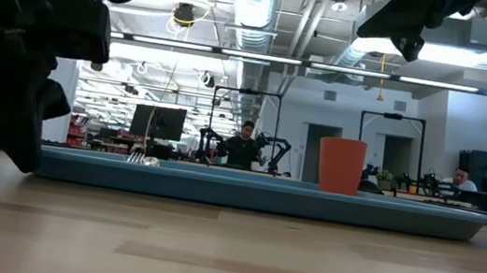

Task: Pick and place plate/cup/fork/spoon on tray
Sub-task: Adjust the blue serving tray, then put the light orange plate to the right of the orange spoon on the blue serving tray

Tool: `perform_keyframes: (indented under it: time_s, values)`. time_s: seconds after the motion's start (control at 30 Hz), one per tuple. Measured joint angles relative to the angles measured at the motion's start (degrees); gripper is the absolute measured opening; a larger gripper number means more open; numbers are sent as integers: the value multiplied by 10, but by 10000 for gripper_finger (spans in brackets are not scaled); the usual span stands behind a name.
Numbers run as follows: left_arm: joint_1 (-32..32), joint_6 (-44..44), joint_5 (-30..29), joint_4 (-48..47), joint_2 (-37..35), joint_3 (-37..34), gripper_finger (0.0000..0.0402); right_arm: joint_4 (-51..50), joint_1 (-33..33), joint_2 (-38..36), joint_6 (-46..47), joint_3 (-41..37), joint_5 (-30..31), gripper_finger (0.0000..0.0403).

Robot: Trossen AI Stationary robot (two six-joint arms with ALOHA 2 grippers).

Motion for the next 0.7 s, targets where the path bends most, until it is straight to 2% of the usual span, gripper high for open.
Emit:
perform_keyframes:
  time_s: [0.43,0.6,0.7]
  values:
    - [0,-12,28,-11,-20,0,0,0,0,0,-1,0,-1,7]
    - [-12,-19,45,-19,-80,0,0,-10,12,0,7,0,-7,7]
    - [-20,-30,44,-45,-132,0,0,-57,36,0,29,5,-17,7]
